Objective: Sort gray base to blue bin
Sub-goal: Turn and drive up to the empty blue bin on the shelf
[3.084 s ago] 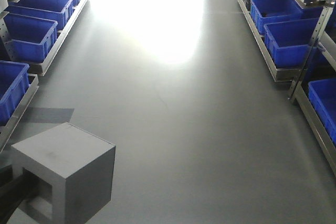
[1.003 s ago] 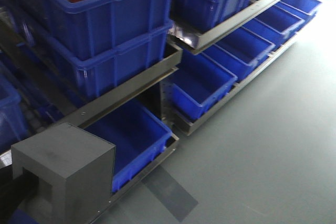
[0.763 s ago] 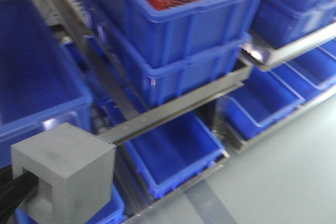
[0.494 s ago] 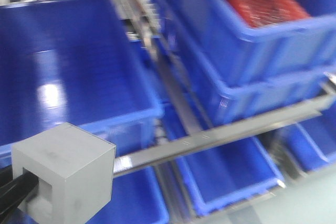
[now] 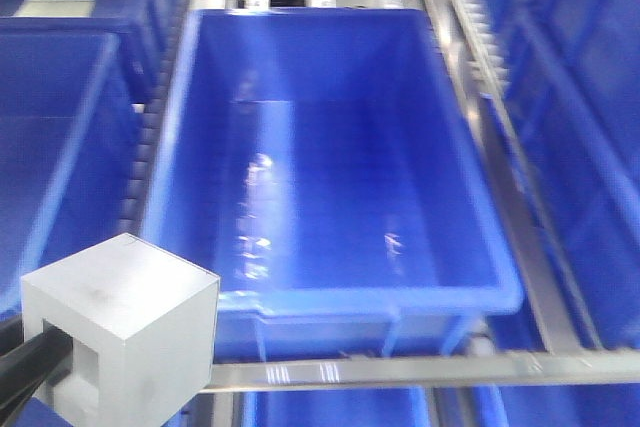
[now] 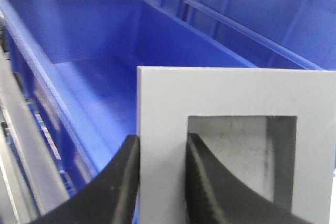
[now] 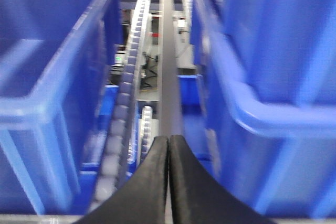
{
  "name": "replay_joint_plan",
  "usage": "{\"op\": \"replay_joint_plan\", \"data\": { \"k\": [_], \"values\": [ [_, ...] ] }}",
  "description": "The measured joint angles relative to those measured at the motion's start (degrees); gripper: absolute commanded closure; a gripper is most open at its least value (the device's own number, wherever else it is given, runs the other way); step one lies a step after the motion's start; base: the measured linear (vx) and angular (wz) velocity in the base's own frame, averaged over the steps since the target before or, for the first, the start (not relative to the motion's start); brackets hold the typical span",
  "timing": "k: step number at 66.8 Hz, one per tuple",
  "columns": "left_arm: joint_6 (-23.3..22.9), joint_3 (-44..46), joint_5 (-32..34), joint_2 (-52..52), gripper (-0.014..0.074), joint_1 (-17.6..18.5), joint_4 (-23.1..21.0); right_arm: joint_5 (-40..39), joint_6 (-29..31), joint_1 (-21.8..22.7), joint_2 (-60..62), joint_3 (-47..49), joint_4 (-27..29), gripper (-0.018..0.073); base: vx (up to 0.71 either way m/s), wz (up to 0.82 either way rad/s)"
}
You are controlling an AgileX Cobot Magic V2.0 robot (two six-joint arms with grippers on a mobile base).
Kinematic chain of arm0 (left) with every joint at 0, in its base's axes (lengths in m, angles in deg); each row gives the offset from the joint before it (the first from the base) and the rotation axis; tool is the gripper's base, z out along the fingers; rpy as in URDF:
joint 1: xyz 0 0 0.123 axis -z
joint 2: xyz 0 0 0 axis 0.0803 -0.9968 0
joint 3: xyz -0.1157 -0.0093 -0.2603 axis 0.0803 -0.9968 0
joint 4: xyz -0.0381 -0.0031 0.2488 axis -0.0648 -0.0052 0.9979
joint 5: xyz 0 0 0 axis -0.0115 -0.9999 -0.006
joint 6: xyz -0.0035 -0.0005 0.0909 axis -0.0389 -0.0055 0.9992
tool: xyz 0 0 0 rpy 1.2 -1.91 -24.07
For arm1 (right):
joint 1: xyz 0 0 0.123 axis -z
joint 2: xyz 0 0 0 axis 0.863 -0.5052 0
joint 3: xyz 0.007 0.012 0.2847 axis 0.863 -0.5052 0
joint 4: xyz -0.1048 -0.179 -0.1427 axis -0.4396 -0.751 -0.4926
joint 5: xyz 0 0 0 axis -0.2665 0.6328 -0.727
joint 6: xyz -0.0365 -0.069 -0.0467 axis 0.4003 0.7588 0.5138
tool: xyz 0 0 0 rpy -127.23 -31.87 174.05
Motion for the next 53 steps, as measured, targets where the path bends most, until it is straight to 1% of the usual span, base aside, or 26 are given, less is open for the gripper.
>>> {"op": "replay_joint_plan", "data": {
  "k": [15,53],
  "values": [
    [0.0,0.0,0.0,0.0,0.0603,0.0,0.0,0.0,0.0,0.0,0.0,0.0,0.0,0.0564,0.12,0.13],
    [0.0,0.0,0.0,0.0,0.0603,0.0,0.0,0.0,0.0,0.0,0.0,0.0,0.0,0.0564,0.11,-0.03]
  ]
}}
